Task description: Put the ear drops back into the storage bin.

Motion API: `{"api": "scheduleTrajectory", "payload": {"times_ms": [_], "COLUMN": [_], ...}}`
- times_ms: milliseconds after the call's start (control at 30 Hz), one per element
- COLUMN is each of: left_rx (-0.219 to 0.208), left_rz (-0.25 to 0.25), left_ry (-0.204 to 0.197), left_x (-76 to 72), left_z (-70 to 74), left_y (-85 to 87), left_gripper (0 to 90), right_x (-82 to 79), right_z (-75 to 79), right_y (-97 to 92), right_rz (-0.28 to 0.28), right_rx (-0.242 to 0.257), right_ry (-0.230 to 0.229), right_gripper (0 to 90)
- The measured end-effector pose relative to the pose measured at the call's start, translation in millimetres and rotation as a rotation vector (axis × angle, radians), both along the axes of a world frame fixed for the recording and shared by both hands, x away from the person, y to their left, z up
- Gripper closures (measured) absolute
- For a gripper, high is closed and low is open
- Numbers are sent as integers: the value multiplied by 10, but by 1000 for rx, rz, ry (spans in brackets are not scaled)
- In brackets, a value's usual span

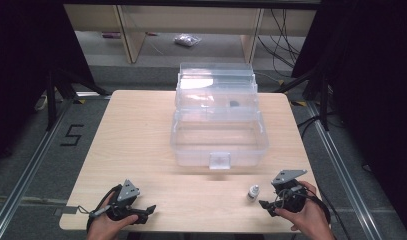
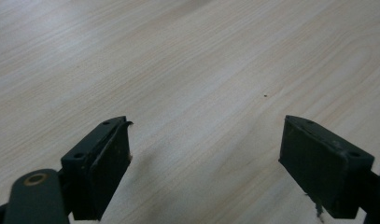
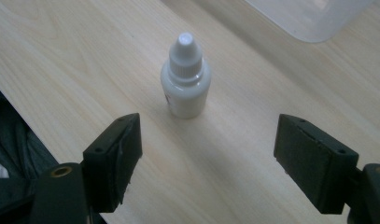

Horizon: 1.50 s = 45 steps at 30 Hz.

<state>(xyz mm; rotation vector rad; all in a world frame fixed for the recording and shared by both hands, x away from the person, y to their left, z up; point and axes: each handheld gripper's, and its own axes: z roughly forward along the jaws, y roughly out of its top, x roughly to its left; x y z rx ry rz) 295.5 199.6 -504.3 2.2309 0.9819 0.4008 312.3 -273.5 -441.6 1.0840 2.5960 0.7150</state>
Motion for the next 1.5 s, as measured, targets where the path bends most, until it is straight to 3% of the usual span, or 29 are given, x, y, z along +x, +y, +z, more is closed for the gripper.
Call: {"api": "scheduleTrajectory", "payload": {"times_ms": [100,133,200,267,300,333,467,533,633,733,800,867,1000,1200,1267,1333,1367,1500], "left_rx": [-28,-29,-30,-28,-1,-21,-3,-27,1,-31,5,-28,-4,-4,-36,5,-16,0], "left_rz": [21,22,20,21,2,14,3,19,1,19,-1,17,3,0,21,-2,8,-1], "left_ry": [-2,-3,-2,6,1,-1,1,-4,3,4,3,-1,4,5,-1,5,3,6], "left_x": [-4,-3,-4,-5,3,-2,2,-1,5,-2,8,0,8,7,-1,12,6,9], "left_z": [-12,-10,-13,-16,-4,-9,-4,-9,-2,-13,-4,-10,-4,-2,-16,-3,-7,-1], "left_y": [-9,-8,-9,-10,5,-9,3,-9,8,-13,7,-10,4,5,-17,8,-3,6], "left_gripper": [156,156,156,156,156,156,156,156,156,156,156,156,156,156,156,156,156,156], "right_x": [27,26,62,87,87,92,142,157,183,243,263,299,359,404,420,429,442,468], "right_z": [32,42,46,45,45,50,38,28,18,17,9,7,-2,-25,-39,-45,-53,-50], "right_y": [48,65,85,115,115,137,202,263,297,361,376,423,470,525,539,551,554,568], "right_rz": [23,27,44,57,57,49,79,89,110,143,160,171,204,219,221,220,230,230], "right_rx": [-21,-22,-43,-56,-56,-63,-86,-104,-127,-164,-171,-190,-225,-239,-247,-256,-262,-274], "right_ry": [9,28,22,24,24,30,29,59,64,70,66,84,89,120,129,142,144,148], "right_gripper": [245,249,252,253,253,254,259,270,289,315,321,336,361,397,413,434,437,464]}}
